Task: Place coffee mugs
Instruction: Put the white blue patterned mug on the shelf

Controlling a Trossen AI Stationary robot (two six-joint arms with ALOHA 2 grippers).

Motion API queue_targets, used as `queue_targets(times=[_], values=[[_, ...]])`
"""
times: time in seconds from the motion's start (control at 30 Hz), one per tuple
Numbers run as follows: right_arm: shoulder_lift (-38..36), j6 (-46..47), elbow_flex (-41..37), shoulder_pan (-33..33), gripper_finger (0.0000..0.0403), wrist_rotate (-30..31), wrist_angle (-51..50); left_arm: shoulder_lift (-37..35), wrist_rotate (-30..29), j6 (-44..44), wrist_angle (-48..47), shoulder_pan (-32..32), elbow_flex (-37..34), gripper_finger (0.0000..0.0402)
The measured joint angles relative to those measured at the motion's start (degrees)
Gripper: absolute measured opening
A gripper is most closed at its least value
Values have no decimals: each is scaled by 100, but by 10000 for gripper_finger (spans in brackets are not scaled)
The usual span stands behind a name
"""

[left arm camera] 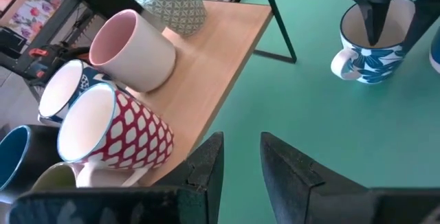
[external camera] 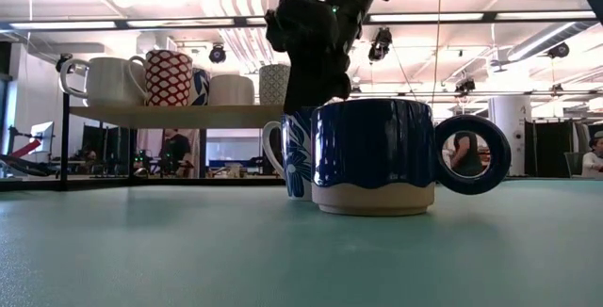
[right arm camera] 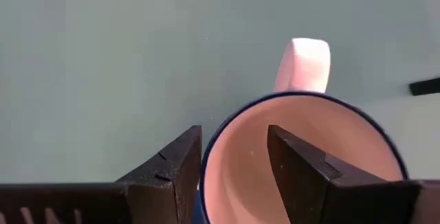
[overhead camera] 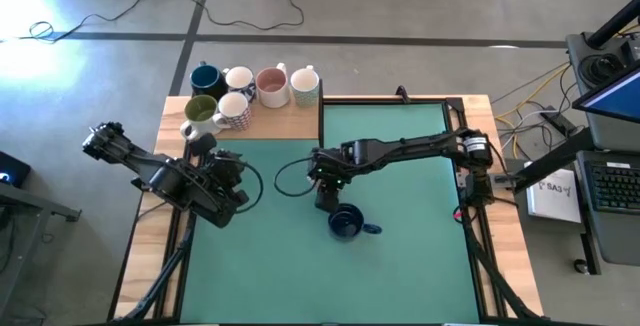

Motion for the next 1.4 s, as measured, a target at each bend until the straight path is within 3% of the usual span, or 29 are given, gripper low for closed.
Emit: queue_targets(times=[0.2,0.5,1.4], values=[[112,-178,2,-9,137,-14,16,-62,-1,2,-52,0,0,79],[273,-510,14,-14,21,90,-15,-142,1,7,-136,0,0,79],[777,-1270,909,-28,29,11,403,-231,0,0,-137,0,0,79]])
